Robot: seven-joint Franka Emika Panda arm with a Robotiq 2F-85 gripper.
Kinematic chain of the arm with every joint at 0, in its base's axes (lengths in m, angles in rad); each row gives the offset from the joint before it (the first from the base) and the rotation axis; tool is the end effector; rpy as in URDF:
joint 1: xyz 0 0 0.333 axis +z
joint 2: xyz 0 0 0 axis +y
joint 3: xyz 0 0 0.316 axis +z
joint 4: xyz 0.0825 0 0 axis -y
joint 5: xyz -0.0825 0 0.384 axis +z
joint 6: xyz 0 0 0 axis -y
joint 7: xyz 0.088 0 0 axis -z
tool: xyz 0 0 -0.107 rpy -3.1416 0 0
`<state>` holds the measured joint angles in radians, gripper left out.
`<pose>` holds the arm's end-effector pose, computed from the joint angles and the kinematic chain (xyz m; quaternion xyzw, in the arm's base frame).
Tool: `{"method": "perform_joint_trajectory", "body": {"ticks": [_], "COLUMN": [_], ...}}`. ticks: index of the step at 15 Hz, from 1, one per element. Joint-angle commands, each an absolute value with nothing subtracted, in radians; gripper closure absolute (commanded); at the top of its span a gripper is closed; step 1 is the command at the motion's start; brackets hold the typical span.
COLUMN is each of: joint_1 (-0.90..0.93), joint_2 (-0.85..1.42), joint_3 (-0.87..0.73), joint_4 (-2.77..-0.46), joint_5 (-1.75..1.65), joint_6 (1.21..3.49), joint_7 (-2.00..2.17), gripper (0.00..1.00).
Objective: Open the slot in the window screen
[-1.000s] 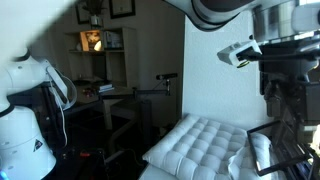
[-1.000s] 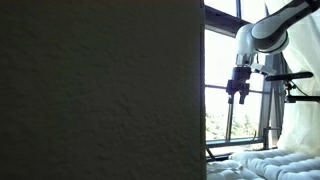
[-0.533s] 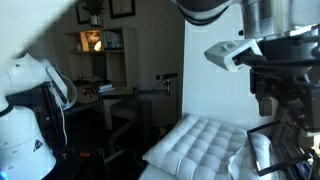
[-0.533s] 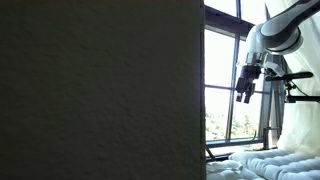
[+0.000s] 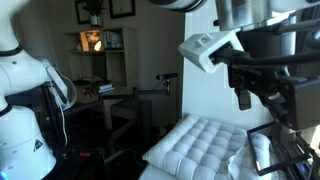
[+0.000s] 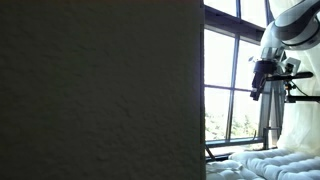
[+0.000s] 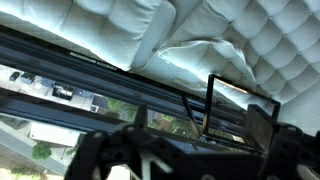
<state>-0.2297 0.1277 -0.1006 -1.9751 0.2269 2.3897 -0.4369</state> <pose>0.5779 -0.1941 0.4351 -0.9862 0.0169 -0.1631 0.0227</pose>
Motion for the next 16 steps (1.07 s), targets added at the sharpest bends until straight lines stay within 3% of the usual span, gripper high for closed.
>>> {"method": "perform_joint_trajectory", "body": {"ticks": [1, 16], "joint_1": [-0.23, -0.22], "joint_2": [0.061, 0.09], "joint_3": [-0.107, -0.116], "joint_4": [-2.062, -2.036], "joint_5": [0.271, 0.254], "joint_6": [2.42, 2.405], "joint_7": [-0.517, -0.489], "gripper": [0.0, 0.0]}}
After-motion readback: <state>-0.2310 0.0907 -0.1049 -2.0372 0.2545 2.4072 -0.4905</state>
